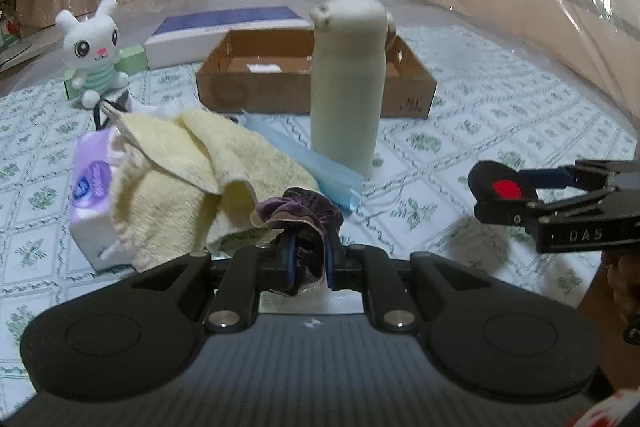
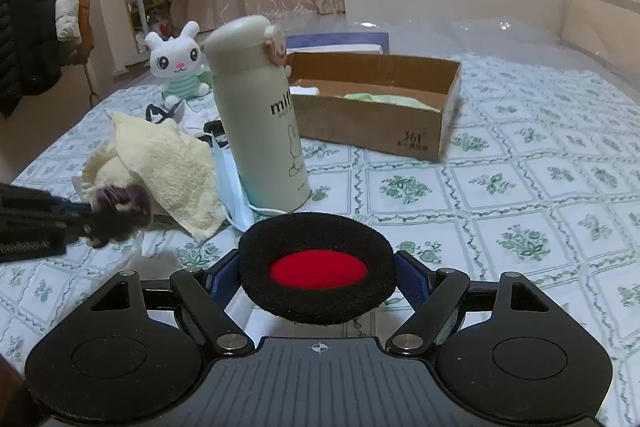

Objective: Organize soft objects
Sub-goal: 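Carry the scrunchie and the black pad with both grippers over the box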

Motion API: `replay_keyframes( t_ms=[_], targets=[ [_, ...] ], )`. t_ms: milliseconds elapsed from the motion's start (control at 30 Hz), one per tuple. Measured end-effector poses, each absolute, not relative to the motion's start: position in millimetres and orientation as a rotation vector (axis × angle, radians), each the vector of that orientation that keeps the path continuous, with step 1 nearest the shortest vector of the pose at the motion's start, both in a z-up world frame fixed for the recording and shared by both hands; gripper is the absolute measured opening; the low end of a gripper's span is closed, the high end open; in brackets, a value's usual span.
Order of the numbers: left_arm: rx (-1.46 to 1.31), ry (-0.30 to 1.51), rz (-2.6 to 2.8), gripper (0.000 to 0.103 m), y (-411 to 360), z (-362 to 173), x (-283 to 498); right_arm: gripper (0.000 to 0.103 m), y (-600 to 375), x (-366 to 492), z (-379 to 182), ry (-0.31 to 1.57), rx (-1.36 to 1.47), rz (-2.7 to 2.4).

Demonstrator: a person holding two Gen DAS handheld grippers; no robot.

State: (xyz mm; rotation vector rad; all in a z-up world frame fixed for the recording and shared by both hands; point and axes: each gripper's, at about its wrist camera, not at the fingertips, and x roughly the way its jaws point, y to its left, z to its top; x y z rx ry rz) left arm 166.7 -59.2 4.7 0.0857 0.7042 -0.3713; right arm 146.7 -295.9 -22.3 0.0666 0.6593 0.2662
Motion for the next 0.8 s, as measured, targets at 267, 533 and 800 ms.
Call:
replay_keyframes(
  t_ms=[267,533,800],
  targets=[
    [0.082,0.657,-0.412,0.012,-47,38,169,0.079,-302,129,-3,0.637,0.047,0.244],
    [0.077,0.660,-0.438,0.012,-29,52,208,0.079,-323,135,13,0.617,0.016,0.218],
    [0.092,0.658,-0.442,0.012,-15,67,282,0.079,-365,183,30,0.619,0.049,0.199]
  ],
)
